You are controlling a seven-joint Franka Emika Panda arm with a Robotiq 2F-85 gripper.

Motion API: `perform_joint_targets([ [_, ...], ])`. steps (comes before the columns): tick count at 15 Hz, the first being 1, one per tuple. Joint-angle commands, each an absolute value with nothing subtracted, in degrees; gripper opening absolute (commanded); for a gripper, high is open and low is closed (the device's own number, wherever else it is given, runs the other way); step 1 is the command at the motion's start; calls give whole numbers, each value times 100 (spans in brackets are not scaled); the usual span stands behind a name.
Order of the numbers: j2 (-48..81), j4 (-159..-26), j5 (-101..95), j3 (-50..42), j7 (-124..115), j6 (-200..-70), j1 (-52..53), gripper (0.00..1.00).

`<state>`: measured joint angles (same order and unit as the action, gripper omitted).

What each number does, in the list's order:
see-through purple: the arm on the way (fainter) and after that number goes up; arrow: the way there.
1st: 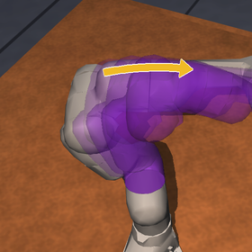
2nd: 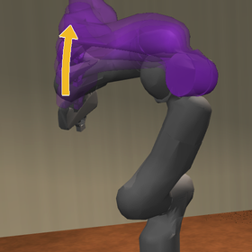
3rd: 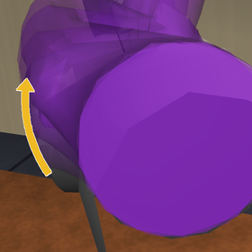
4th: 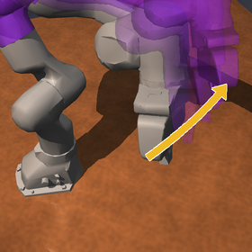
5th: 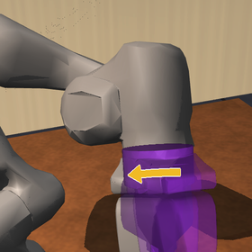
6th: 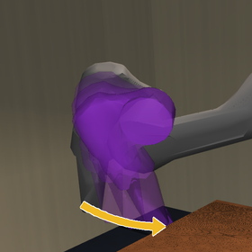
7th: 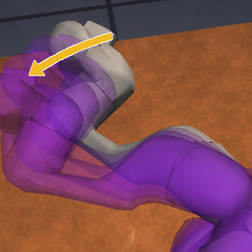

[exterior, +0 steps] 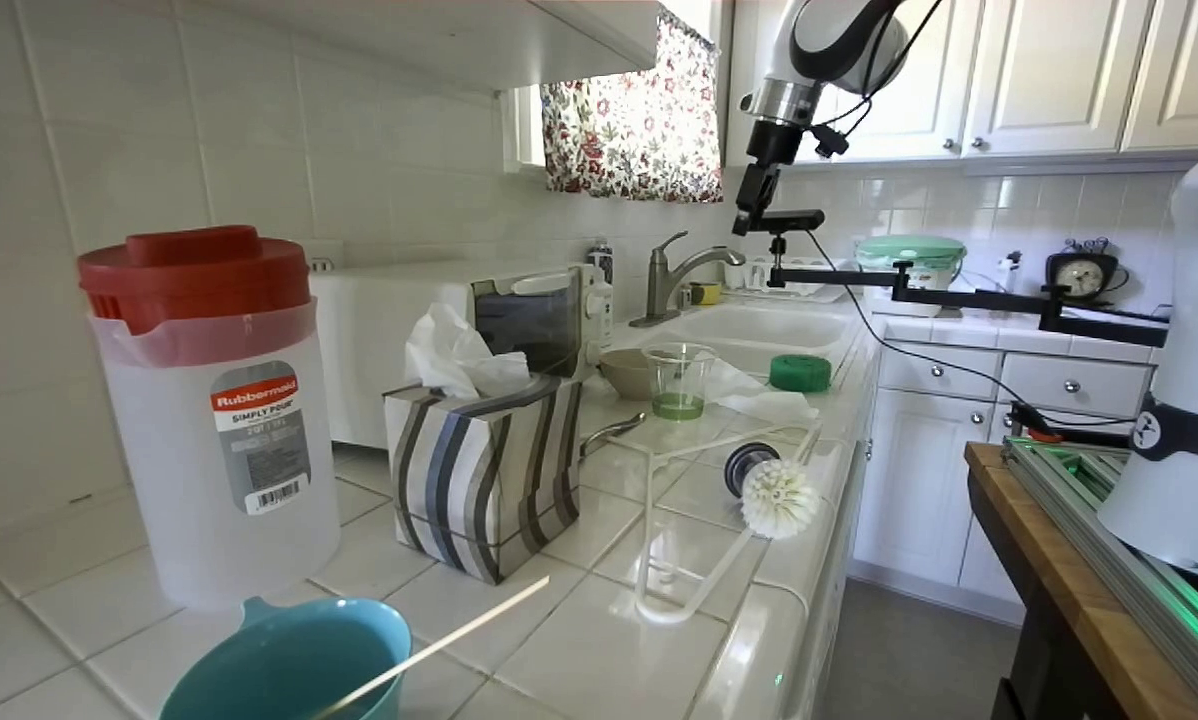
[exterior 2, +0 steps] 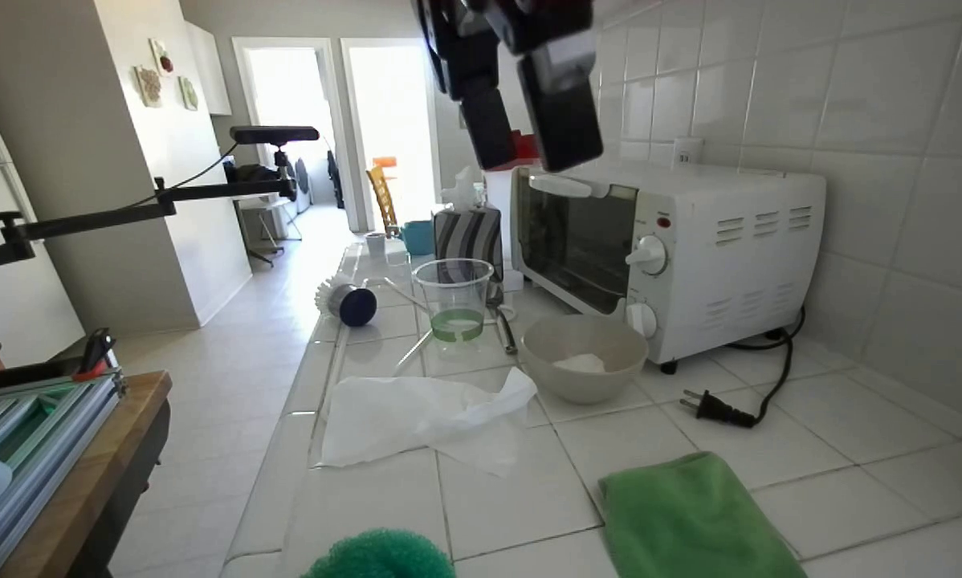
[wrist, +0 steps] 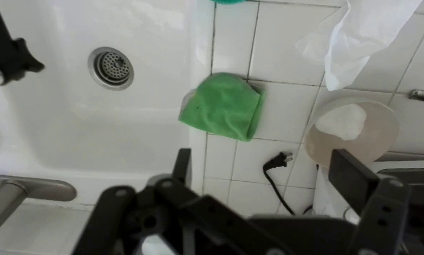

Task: Turn the top knob of the microwave to the right

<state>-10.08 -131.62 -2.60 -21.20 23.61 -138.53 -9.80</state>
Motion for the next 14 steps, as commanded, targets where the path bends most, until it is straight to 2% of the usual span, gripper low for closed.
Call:
perform_joint_targets([
  [1,-631,-12816,569,-2071,3484,-13700,-822,100],
  [7,-225,-12577,764,-1706,4210,-13799,-842,100],
  [14,-9,-12667,522,-1363,3752,-14428,-900,100],
])
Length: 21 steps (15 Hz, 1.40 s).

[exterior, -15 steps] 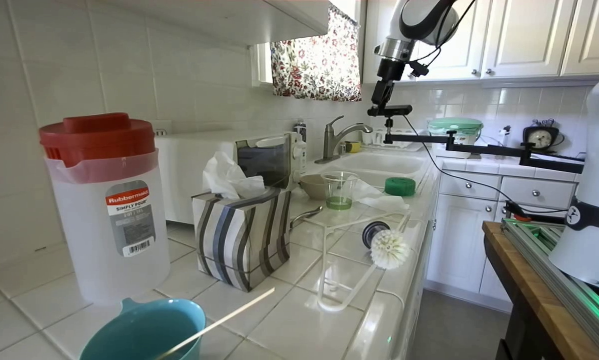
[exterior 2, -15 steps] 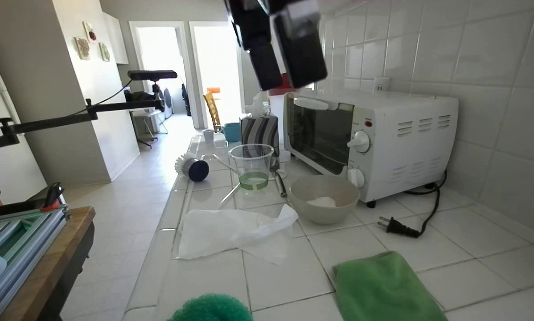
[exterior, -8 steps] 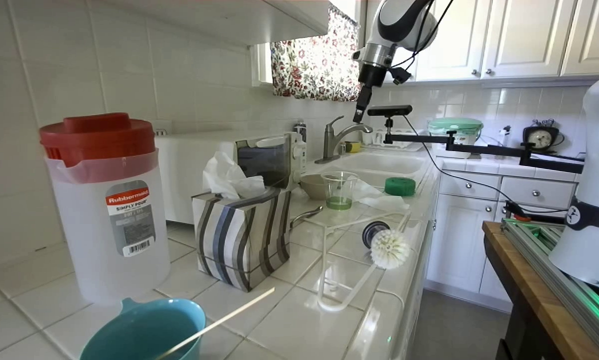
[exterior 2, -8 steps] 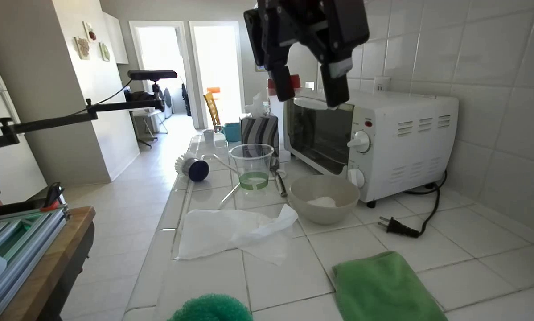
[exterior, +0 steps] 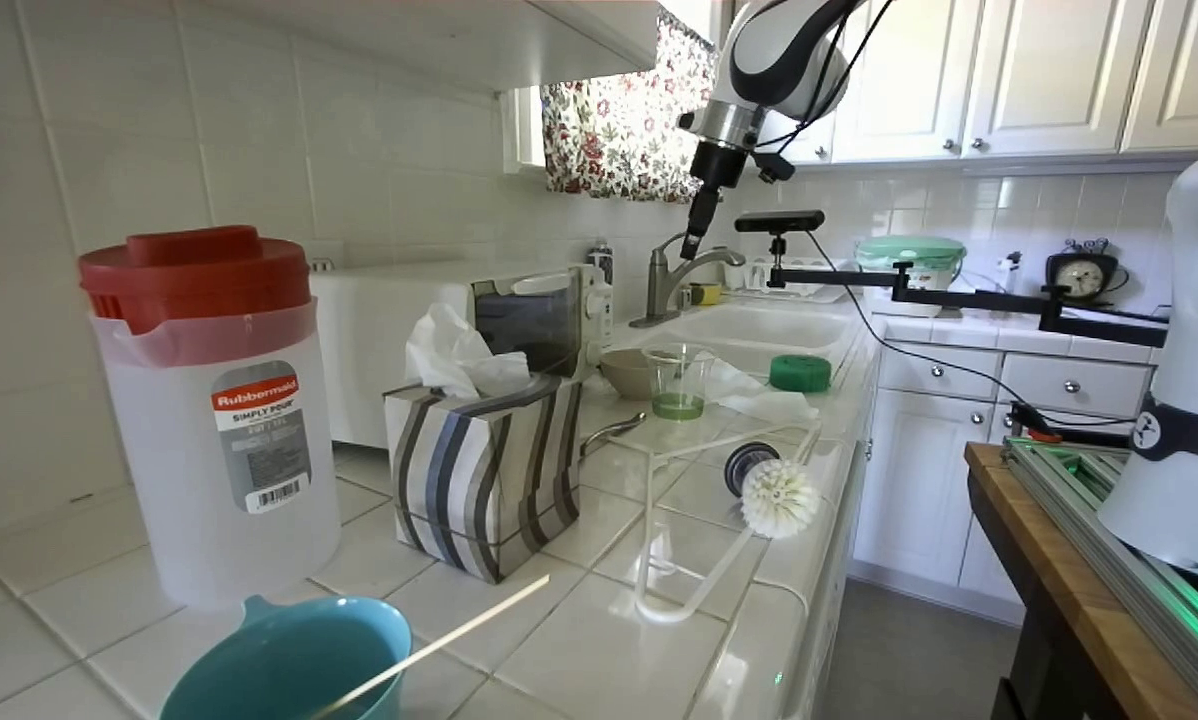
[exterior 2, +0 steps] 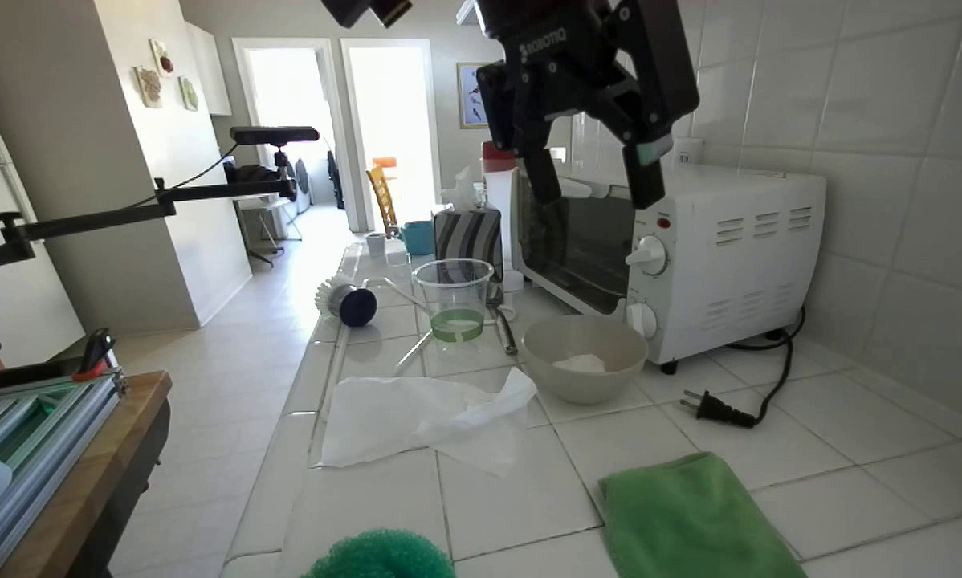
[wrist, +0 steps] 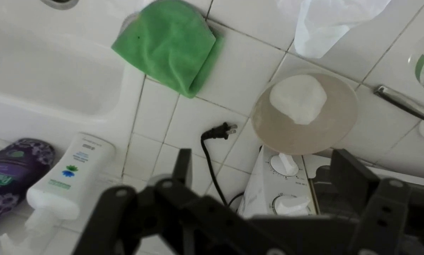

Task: Turn the top knob of the microwave to the right

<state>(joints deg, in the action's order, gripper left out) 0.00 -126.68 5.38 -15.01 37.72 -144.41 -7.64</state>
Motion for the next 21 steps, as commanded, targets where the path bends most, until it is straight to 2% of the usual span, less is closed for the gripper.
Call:
perform_joint_targets([
  [1,43,-12658,517,-1327,3719,-14513,-901,100],
  [21,1135,-11867,242,-821,3847,-15071,-1012,100],
])
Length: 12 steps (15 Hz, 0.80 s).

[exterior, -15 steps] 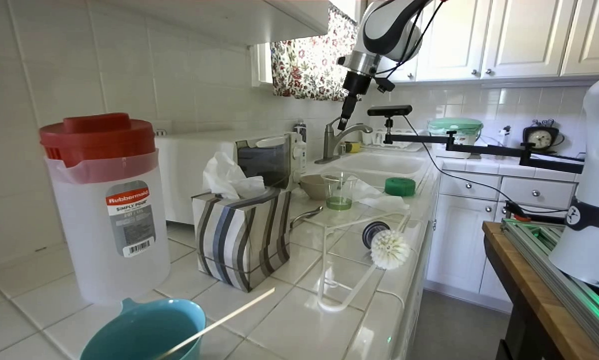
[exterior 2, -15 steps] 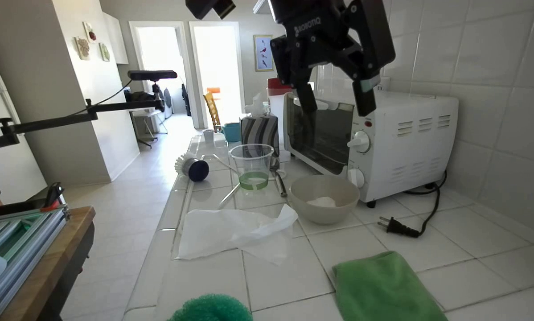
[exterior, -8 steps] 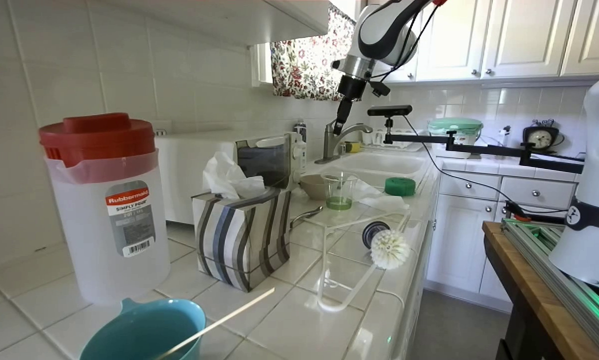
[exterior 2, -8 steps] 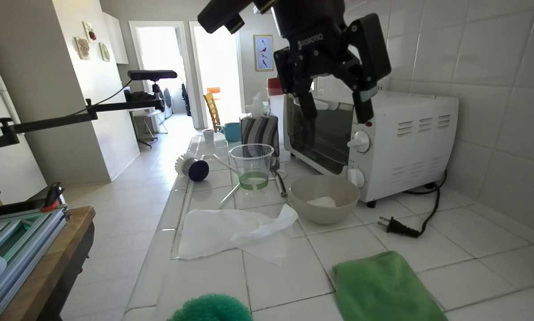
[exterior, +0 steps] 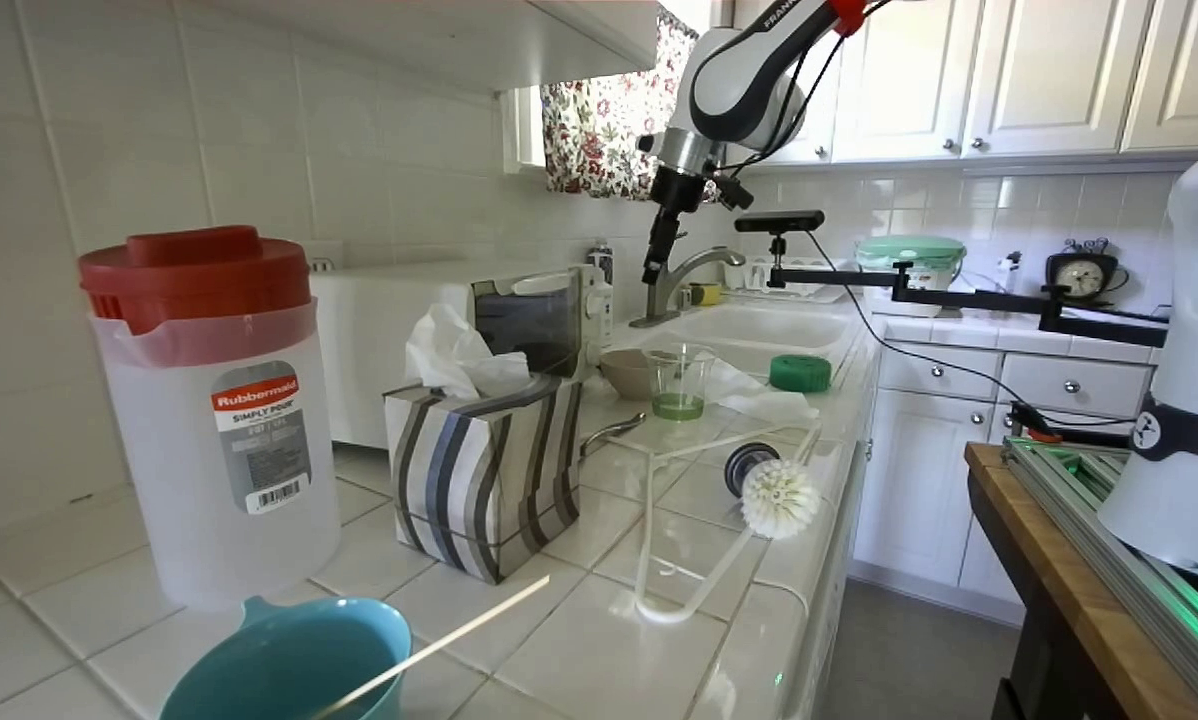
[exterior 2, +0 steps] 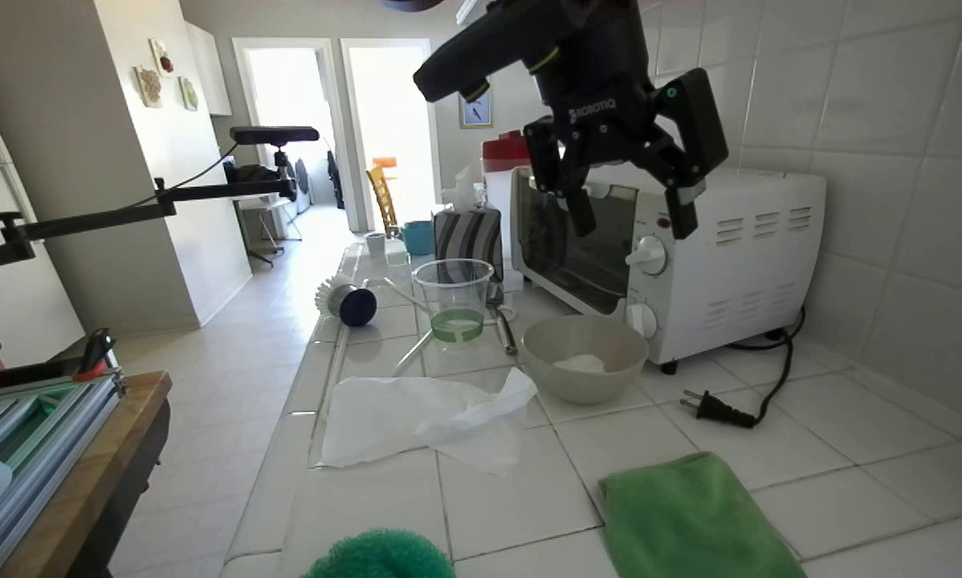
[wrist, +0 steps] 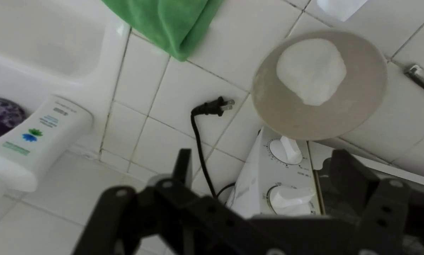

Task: Turn the top knob of the microwave to the right

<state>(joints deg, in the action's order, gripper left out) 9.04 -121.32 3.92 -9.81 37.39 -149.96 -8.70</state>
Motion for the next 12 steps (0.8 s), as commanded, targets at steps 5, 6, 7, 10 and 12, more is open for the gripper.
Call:
perform_joint_targets([
  [5,1433,-11527,45,-646,3769,-15041,-1016,100],
  [6,1486,-11472,4,-618,3749,-15032,-1012,100],
  [7,1539,-11408,-40,-593,3712,-14999,-1003,100],
  [10,1685,-11238,-208,-543,3582,-14941,-963,100],
  [12,1782,-11115,-395,-545,3415,-14843,-909,100],
])
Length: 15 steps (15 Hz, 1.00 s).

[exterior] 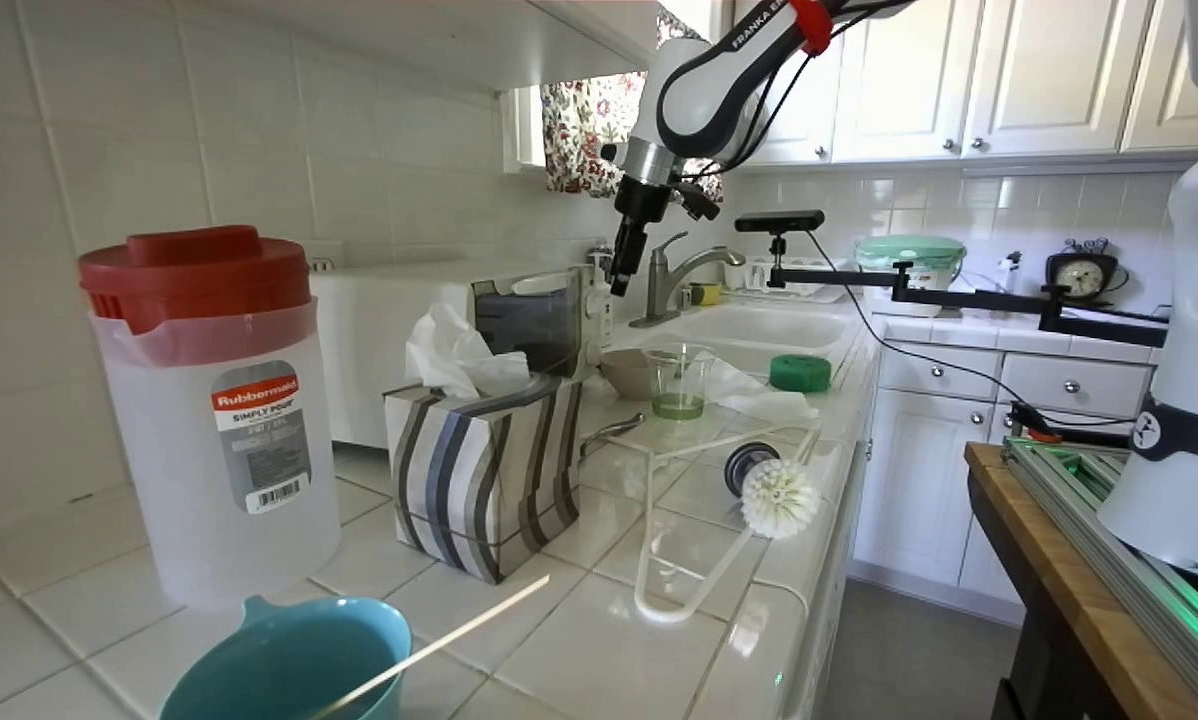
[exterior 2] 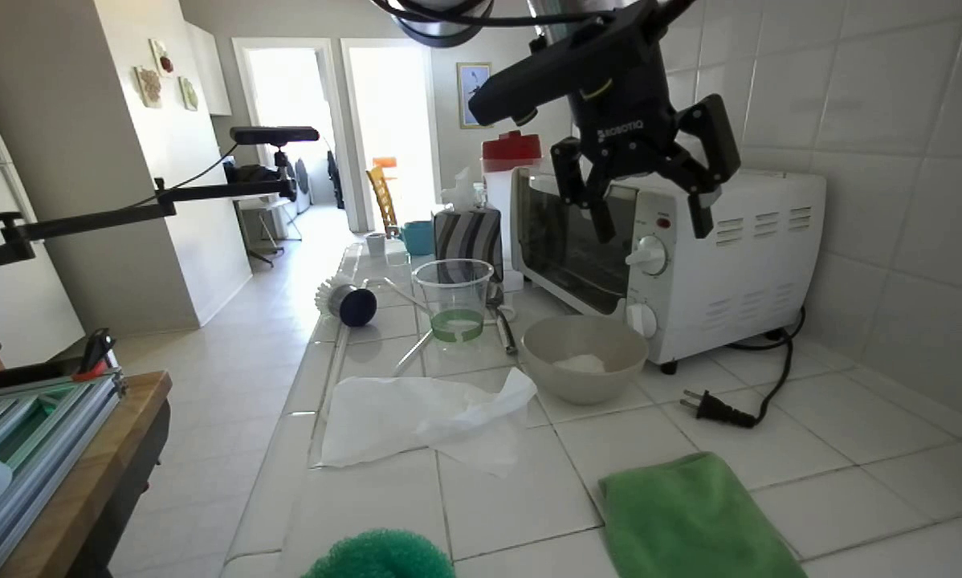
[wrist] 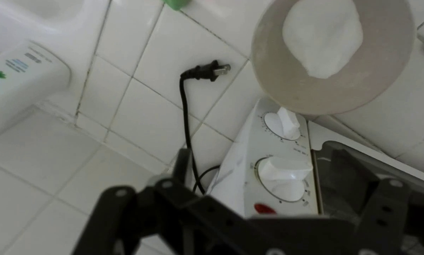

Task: Turn the top knob of the microwave to the right

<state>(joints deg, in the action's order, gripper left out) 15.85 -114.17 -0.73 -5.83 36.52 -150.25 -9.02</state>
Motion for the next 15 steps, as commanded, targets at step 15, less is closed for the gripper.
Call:
perform_joint_targets([
  [15,2163,-10720,-1439,-643,1860,-14428,-548,100],
])
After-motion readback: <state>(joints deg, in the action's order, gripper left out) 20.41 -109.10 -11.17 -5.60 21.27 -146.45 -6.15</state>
